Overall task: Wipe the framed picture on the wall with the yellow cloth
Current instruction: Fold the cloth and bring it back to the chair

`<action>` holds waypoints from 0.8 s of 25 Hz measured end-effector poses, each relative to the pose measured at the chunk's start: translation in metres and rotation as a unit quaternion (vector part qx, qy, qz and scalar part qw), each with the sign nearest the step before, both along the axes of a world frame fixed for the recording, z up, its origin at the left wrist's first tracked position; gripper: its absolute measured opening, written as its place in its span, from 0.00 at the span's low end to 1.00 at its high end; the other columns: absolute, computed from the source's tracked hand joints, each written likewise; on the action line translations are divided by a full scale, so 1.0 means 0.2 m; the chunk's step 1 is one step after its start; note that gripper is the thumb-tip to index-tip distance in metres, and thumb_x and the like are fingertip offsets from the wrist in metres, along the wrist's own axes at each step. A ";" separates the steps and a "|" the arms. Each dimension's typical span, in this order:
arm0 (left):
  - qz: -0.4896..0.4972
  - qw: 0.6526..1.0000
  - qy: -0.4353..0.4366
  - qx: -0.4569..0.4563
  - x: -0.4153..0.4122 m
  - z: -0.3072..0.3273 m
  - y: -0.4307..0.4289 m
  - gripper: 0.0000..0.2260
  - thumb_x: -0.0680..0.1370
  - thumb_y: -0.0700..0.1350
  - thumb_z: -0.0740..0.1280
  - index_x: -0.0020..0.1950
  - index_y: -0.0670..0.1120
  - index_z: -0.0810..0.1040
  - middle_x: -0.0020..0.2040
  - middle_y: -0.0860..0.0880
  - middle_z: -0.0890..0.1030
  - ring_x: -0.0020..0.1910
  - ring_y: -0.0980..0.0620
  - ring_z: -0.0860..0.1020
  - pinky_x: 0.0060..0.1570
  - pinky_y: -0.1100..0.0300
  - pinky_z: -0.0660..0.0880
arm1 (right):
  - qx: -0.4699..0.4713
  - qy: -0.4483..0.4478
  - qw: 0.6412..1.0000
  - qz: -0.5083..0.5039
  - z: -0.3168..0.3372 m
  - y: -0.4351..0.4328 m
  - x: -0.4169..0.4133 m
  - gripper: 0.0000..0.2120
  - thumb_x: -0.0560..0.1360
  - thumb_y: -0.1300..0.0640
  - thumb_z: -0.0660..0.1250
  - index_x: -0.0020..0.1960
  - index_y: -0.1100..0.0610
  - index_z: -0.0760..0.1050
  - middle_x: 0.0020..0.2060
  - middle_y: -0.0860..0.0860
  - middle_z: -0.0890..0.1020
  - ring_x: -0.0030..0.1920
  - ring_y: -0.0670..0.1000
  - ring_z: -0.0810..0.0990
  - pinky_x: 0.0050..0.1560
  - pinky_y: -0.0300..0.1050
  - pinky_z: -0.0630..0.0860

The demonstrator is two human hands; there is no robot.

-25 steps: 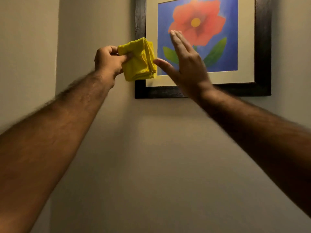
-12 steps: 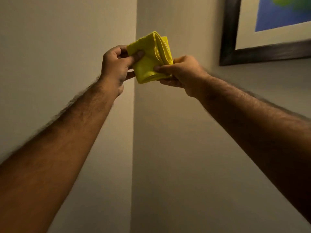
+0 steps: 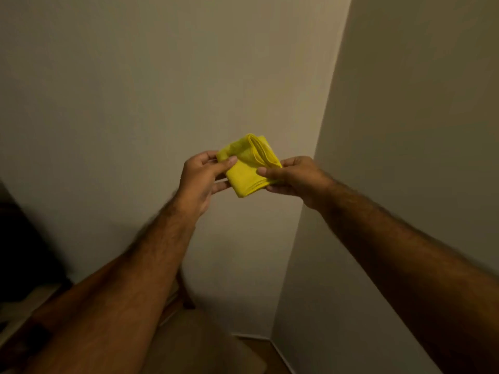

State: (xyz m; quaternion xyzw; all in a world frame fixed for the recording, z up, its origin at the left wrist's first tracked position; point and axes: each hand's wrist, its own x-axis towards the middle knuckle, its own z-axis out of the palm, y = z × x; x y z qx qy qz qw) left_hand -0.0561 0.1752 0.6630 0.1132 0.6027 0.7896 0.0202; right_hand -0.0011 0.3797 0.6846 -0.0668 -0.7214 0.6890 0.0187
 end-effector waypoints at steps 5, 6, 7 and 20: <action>0.060 0.991 -0.112 -0.042 -0.02 -0.70 -0.31 0.05 0.75 0.38 0.74 0.46 0.46 0.80 0.38 0.52 0.87 0.36 0.57 0.85 0.32 0.60 0.81 | -0.022 -0.133 0.989 0.059 -0.71 -0.27 -0.19 0.18 0.72 0.61 0.77 0.59 0.70 0.81 0.49 0.62 0.85 0.47 0.55 0.86 0.45 0.41 0.86; 0.073 0.987 -0.133 -0.056 -0.03 -0.86 -0.38 0.06 0.76 0.38 0.73 0.46 0.46 0.79 0.38 0.53 0.87 0.36 0.58 0.85 0.31 0.60 0.81 | -0.021 -0.163 0.984 0.071 -0.87 -0.34 -0.23 0.18 0.73 0.61 0.77 0.59 0.70 0.81 0.49 0.62 0.85 0.46 0.55 0.85 0.45 0.42 0.86; 0.078 0.983 -0.154 -0.067 -0.03 -0.98 -0.44 0.06 0.76 0.37 0.73 0.46 0.46 0.79 0.38 0.53 0.86 0.35 0.58 0.85 0.31 0.60 0.81 | -0.015 -0.187 0.979 0.076 -1.00 -0.40 -0.25 0.17 0.73 0.62 0.76 0.58 0.71 0.81 0.48 0.62 0.85 0.44 0.55 0.85 0.45 0.41 0.86; 0.066 0.865 -0.426 -0.257 0.06 -2.77 -0.81 0.16 0.75 0.34 0.73 0.61 0.30 0.78 0.54 0.32 0.83 0.46 0.42 0.82 0.41 0.54 0.84 | 0.142 -0.397 0.905 0.060 -2.81 -0.81 -0.12 0.22 0.64 0.47 0.83 0.39 0.67 0.84 0.27 0.55 0.85 0.25 0.44 0.81 0.32 0.35 0.77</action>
